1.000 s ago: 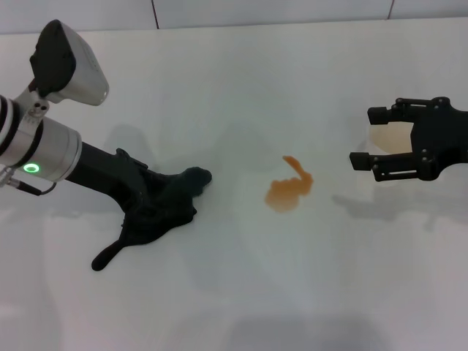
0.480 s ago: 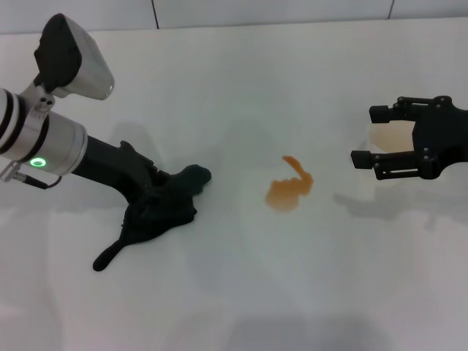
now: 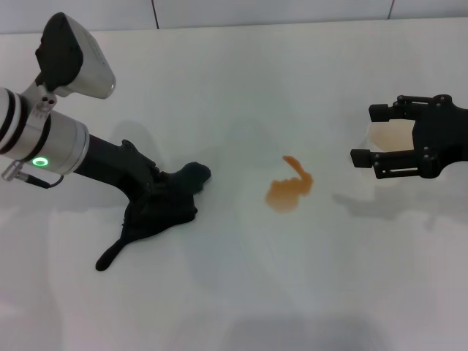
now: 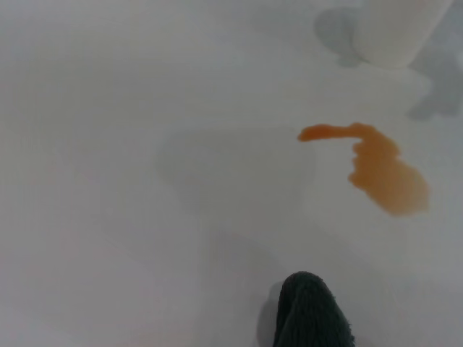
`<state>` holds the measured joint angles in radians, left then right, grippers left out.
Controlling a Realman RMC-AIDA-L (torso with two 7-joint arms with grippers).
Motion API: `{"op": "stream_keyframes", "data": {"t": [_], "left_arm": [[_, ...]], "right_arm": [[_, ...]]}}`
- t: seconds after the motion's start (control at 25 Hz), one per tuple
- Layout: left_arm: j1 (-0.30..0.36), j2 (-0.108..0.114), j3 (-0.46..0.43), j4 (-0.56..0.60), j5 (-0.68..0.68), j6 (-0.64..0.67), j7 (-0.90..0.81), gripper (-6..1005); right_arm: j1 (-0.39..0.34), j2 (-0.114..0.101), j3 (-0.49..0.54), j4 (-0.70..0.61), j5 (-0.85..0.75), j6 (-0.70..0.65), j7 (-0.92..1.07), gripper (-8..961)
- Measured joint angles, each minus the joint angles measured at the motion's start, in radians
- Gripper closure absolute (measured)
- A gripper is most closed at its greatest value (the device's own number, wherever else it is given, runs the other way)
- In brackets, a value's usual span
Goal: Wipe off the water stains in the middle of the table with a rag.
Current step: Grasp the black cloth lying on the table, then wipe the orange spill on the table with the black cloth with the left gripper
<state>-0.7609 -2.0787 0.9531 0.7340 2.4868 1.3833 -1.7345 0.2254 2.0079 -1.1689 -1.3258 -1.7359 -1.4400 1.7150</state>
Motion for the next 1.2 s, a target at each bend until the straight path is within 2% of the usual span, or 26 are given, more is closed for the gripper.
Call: {"op": "stream_keyframes", "data": {"t": [0.44, 0.64, 0.92, 1.2], "left_arm": [[0.006, -0.003, 0.003, -0.002, 0.0, -0.032, 0.005, 862], [0.008, -0.003, 0.044, -0.002, -0.016, -0.037, 0.011, 889], [0.007, -0.002, 0.063, -0.016, -0.102, -0.075, 0.053, 926], [-0.055, -0.002, 0.065, -0.107, -0.245, -0.166, 0.149, 927]], "right_arm": [[-0.002, 0.0, -0.002, -0.001, 0.011, -0.006, 0.0, 123], [-0.003, 0.0, -0.005, -0.001, 0.011, -0.006, 0.0, 125], [-0.005, 0.0, -0.006, -0.002, 0.011, -0.006, -0.007, 128], [-0.005, 0.0, -0.009, -0.002, 0.027, -0.001, -0.009, 128]]}}
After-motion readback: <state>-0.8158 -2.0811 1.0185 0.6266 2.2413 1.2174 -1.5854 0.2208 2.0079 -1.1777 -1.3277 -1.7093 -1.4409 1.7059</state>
